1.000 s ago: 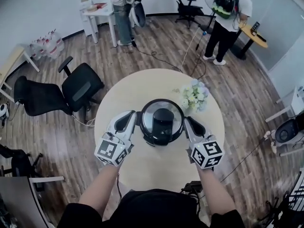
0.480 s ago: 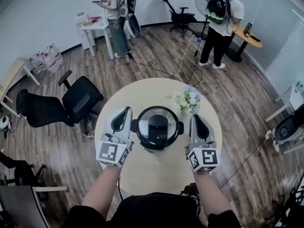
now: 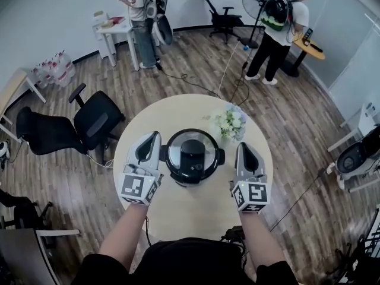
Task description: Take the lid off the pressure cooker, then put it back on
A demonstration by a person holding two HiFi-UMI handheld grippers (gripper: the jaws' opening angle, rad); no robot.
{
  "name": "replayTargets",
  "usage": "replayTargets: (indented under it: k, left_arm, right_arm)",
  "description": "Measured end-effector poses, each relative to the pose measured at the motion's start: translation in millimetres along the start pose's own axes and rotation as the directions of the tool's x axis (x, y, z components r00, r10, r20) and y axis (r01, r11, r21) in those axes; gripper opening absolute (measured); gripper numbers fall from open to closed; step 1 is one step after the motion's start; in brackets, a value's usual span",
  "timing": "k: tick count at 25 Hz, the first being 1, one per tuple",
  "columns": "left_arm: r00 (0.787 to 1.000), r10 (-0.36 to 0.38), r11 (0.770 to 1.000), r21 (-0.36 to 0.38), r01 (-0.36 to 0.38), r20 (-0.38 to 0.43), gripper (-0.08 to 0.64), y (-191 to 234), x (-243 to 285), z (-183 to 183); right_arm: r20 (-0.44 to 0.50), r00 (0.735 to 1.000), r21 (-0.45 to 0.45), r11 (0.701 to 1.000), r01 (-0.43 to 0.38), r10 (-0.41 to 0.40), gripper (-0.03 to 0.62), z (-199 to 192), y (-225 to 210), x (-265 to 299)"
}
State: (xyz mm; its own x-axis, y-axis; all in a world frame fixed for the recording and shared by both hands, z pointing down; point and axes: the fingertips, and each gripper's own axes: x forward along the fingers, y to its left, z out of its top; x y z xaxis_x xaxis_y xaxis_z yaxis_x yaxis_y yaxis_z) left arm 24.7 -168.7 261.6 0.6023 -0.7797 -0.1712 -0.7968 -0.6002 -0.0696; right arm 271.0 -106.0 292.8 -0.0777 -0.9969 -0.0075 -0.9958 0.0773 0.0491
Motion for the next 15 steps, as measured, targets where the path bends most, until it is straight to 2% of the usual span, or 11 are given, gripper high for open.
replayTargets:
  k: [15]
  left_arm:
    - [1.000, 0.026, 1.000, -0.009, -0.026, -0.012, 0.000, 9.2, -4.8, -2.4]
  right_arm:
    - [-0.017, 1.000, -0.035, 0.999, -0.013, 0.012, 0.006, -3.8, 0.0, -1.8]
